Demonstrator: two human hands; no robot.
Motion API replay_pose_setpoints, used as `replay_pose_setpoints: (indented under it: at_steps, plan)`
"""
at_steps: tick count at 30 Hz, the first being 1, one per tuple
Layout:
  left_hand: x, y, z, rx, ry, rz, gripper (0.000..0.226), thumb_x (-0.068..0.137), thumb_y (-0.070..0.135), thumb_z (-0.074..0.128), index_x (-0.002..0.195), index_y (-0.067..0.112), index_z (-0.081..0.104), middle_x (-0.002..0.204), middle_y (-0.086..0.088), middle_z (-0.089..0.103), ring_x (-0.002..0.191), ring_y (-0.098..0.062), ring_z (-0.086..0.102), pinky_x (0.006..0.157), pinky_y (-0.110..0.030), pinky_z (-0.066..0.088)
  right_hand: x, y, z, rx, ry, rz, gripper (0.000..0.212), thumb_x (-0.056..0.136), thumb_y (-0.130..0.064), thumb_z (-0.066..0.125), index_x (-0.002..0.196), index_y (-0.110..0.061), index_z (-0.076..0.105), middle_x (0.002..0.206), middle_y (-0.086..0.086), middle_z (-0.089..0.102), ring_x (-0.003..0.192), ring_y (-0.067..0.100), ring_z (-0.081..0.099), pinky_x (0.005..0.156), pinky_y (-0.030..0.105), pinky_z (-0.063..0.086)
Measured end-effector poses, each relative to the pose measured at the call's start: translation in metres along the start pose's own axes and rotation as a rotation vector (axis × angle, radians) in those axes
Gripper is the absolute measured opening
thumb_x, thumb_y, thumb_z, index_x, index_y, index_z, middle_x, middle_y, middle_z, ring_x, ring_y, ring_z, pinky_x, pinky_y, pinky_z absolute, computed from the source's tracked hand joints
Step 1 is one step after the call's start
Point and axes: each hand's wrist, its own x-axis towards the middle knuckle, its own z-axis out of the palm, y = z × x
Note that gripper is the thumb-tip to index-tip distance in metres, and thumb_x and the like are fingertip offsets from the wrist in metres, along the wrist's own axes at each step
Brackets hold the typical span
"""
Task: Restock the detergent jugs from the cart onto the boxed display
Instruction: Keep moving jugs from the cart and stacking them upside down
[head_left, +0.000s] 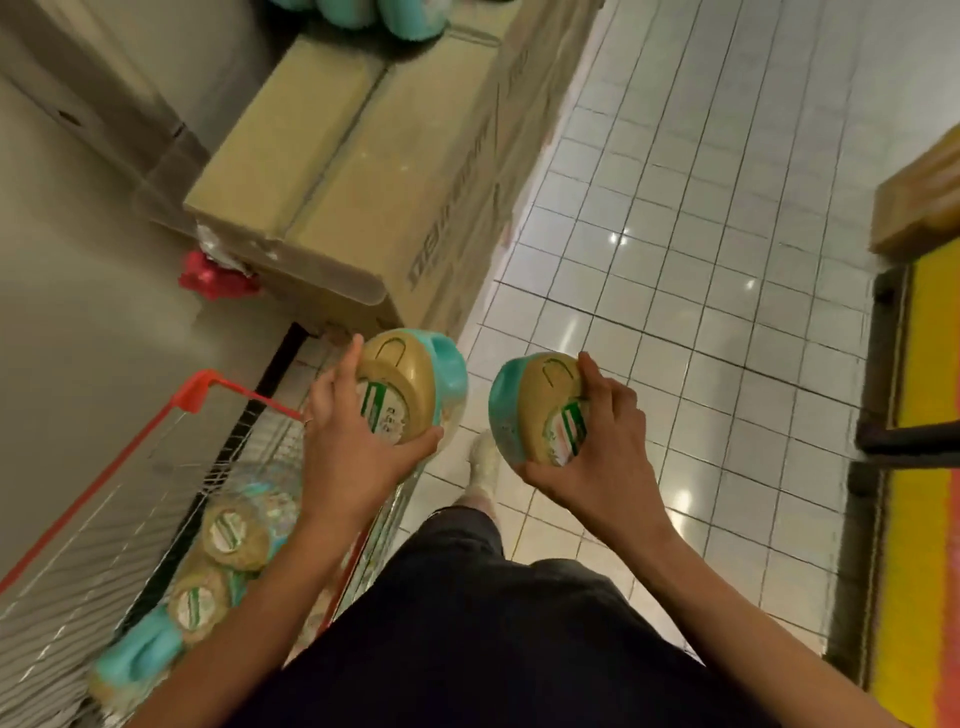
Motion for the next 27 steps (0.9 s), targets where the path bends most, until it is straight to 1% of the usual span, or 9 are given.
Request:
replay_pose_setpoints:
  at_steps: [2, 5, 8, 10, 15, 19, 21, 24, 27]
  plan:
    - [0.031, 0.016, 0.012, -0.013, -0.041, 0.023, 0.128, 0.053, 0.074, 0.082, 0.158, 0.064, 0.008, 0.148, 0.02, 0.028, 0.138, -0.024, 0.043, 0.104, -0.047, 0.045, 0.027, 0.003, -0.009, -0.007, 0.022, 0.027, 0.132, 0.065, -0.06, 0.089, 0.165, -0.043, 0.005, 0.148, -0.009, 0.029, 0.133, 0.015, 0.034, 0.093, 0.037, 0.05]
    - [0.081, 0.041, 0.027, -0.012, -0.109, 0.054, 0.126, 0.051, 0.079, 0.076, 0.156, 0.066, 0.007, 0.147, 0.02, 0.028, 0.135, -0.026, 0.045, 0.104, -0.053, 0.049, 0.072, 0.002, -0.024, -0.004, 0.057, 0.072, 0.133, 0.065, -0.058, 0.091, 0.165, -0.043, 0.005, 0.149, -0.009, 0.028, 0.135, 0.016, 0.035, 0.094, 0.038, 0.05]
    - [0.131, 0.068, 0.037, -0.009, -0.167, 0.101, 0.125, 0.051, 0.08, 0.075, 0.155, 0.067, 0.007, 0.145, 0.016, 0.031, 0.128, -0.017, 0.042, 0.099, -0.047, 0.047, 0.117, -0.002, -0.04, -0.019, 0.089, 0.112, 0.133, 0.065, -0.054, 0.093, 0.166, -0.039, 0.007, 0.147, -0.009, 0.029, 0.135, 0.015, 0.034, 0.096, 0.034, 0.047]
    - [0.161, 0.086, 0.04, -0.005, -0.192, 0.133, 0.124, 0.051, 0.079, 0.075, 0.155, 0.067, 0.009, 0.144, 0.014, 0.033, 0.123, -0.011, 0.039, 0.096, -0.043, 0.046, 0.144, -0.004, -0.051, -0.018, 0.115, 0.141, 0.134, 0.065, -0.052, 0.093, 0.166, -0.038, 0.007, 0.147, -0.009, 0.028, 0.135, 0.016, 0.033, 0.096, 0.035, 0.048]
    - [0.235, 0.128, 0.046, 0.019, -0.236, 0.209, 0.126, 0.053, 0.074, 0.08, 0.157, 0.062, 0.01, 0.144, 0.012, 0.034, 0.122, -0.01, 0.04, 0.102, -0.052, 0.051, 0.212, -0.013, -0.076, -0.016, 0.138, 0.183, 0.136, 0.063, -0.051, 0.093, 0.166, -0.038, 0.006, 0.146, -0.008, 0.03, 0.136, 0.018, 0.035, 0.097, 0.036, 0.048]
    - [0.289, 0.157, 0.051, 0.014, -0.203, 0.231, 0.126, 0.052, 0.076, 0.078, 0.158, 0.061, 0.012, 0.143, 0.013, 0.035, 0.127, -0.017, 0.046, 0.102, -0.055, 0.052, 0.267, -0.015, -0.091, 0.001, 0.143, 0.164, 0.136, 0.062, -0.051, 0.093, 0.166, -0.039, 0.006, 0.146, -0.009, 0.03, 0.136, 0.019, 0.035, 0.097, 0.036, 0.047]
    - [0.316, 0.171, 0.057, 0.009, -0.175, 0.233, 0.126, 0.053, 0.073, 0.081, 0.158, 0.06, 0.013, 0.143, 0.013, 0.035, 0.128, -0.018, 0.046, 0.103, -0.056, 0.052, 0.299, -0.016, -0.098, 0.008, 0.123, 0.146, 0.136, 0.063, -0.052, 0.093, 0.167, -0.039, 0.006, 0.148, -0.007, 0.031, 0.137, 0.019, 0.035, 0.099, 0.035, 0.045]
    - [0.355, 0.192, 0.064, 0.029, -0.127, 0.234, 0.125, 0.058, 0.064, 0.087, 0.159, 0.057, 0.014, 0.148, 0.012, 0.033, 0.13, -0.019, 0.047, 0.103, -0.057, 0.052, 0.348, -0.017, -0.108, 0.028, 0.085, 0.092, 0.135, 0.063, -0.053, 0.092, 0.166, -0.04, 0.006, 0.148, -0.006, 0.031, 0.138, 0.017, 0.033, 0.096, 0.033, 0.04]
    - [0.397, 0.214, 0.069, 0.052, -0.061, 0.215, 0.124, 0.059, 0.065, 0.087, 0.158, 0.057, 0.012, 0.153, 0.008, 0.032, 0.132, -0.022, 0.047, 0.103, -0.057, 0.051, 0.4, -0.019, -0.121, 0.037, 0.037, 0.031, 0.134, 0.063, -0.055, 0.091, 0.166, -0.04, 0.007, 0.147, -0.008, 0.03, 0.138, 0.016, 0.033, 0.097, 0.031, 0.038]
